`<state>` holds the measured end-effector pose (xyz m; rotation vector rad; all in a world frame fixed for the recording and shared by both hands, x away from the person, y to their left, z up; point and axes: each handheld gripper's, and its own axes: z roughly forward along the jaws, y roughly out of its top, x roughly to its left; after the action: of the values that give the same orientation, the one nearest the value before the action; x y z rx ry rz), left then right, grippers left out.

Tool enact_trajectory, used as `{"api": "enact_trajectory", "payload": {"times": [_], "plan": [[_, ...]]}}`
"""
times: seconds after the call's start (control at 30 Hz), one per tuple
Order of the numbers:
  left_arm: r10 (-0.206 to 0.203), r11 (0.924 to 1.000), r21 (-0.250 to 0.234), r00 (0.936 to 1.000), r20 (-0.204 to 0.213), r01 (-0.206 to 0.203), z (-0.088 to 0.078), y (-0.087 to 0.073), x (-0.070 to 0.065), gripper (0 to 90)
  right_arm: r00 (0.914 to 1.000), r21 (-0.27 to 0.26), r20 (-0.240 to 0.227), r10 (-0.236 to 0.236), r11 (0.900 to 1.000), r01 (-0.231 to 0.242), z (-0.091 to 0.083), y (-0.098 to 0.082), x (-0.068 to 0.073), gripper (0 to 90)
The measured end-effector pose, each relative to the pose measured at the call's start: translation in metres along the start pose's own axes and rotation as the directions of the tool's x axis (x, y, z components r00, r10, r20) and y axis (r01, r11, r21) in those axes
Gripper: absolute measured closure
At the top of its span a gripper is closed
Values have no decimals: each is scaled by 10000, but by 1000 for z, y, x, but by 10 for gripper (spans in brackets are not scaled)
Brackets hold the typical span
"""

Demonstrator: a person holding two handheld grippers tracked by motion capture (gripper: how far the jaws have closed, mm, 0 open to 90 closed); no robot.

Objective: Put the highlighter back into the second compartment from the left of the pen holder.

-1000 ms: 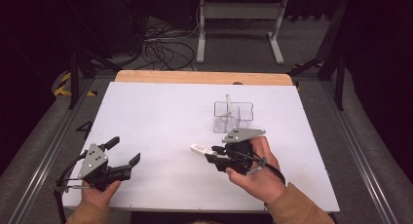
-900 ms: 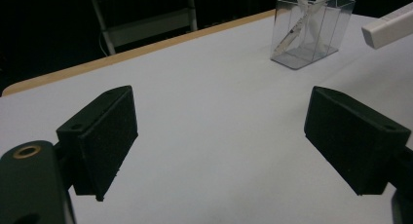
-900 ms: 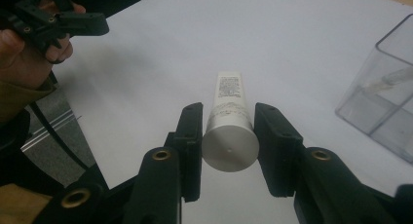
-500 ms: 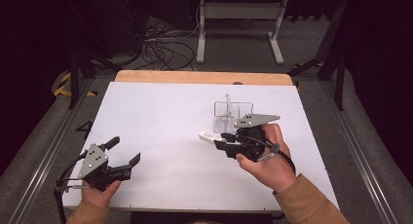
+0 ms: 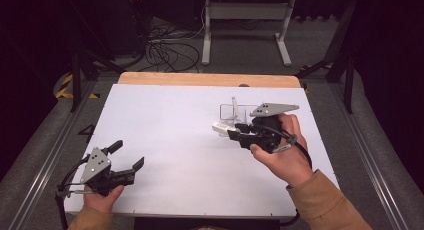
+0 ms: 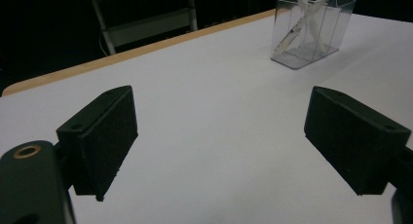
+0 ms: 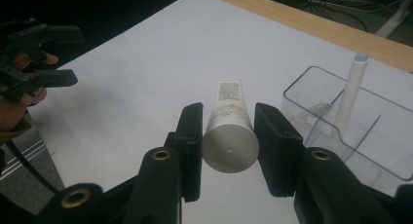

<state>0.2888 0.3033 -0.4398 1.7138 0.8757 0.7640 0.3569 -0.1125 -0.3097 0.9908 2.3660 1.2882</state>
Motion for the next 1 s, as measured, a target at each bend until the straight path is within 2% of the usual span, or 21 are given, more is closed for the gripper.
{"api": "enact_trajectory", "payload": {"times": [0.2,0.4,0.63,0.83,1.0], "plan": [[27,10000,26,10000,-9,-27,0,0,0,131,9995,15,289,142,9999,-143,-5,9,-11,656],[25,10000,22,10000,-1,-25,0,0,0,131,9969,-263,624,470,9986,-455,-11,17,-24,656],[14,10000,16,10000,6,-14,0,0,0,131,9921,-206,1042,700,9975,-682,-10,21,-37,656],[33,10000,14,10000,-9,-33,0,0,0,131,9847,-71,1456,959,9954,-958,-7,22,-48,656],[19,10000,25,10000,-9,-19,0,0,0,131,9737,52,1979,1128,9932,-1161,-5,22,-57,656]]}}
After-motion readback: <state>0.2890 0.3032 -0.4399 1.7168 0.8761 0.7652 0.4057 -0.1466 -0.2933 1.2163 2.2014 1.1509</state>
